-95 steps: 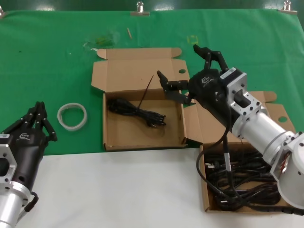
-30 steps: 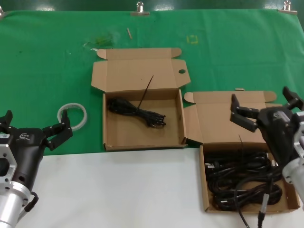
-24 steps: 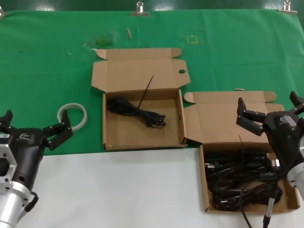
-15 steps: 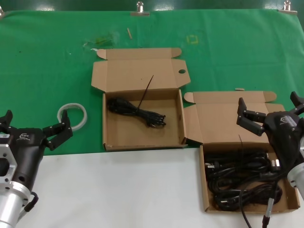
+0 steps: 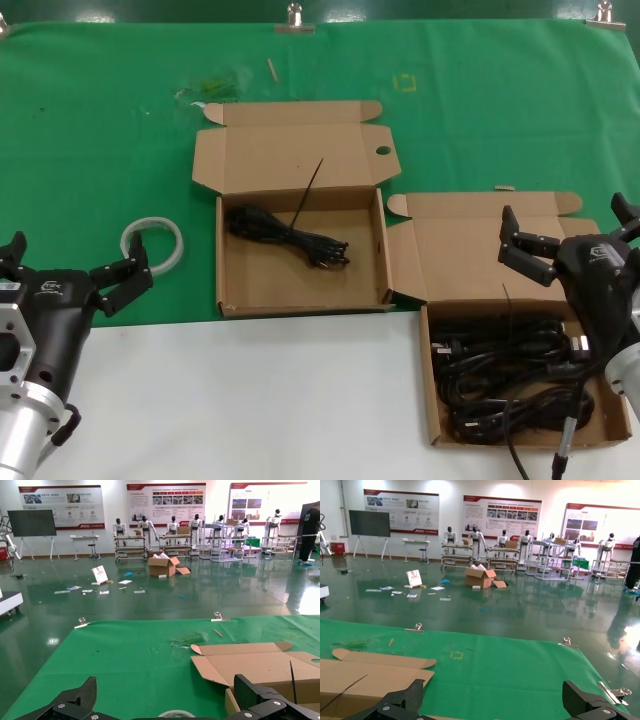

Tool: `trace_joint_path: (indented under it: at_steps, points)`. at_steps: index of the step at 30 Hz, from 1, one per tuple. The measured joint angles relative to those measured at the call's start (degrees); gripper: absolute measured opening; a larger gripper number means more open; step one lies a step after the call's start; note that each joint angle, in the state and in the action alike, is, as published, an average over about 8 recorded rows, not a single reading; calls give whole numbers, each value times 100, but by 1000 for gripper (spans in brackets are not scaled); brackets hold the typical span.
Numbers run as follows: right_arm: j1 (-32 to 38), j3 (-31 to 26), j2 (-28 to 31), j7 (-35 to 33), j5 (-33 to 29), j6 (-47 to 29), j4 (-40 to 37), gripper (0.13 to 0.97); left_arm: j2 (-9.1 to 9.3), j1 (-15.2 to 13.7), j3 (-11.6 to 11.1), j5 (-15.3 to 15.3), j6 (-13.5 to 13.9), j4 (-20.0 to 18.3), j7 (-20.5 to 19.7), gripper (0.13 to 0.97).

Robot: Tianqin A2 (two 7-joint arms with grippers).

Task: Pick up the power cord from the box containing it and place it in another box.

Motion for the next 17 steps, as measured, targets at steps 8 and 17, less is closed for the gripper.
trace_joint_path:
  at_steps: [8,17]
  points:
    - [0,0,0,0,0,0,0,966,0,0,0,0,0,0,0,966]
    - [0,0,0,0,0,0,0,966,0,0,0,0,0,0,0,966]
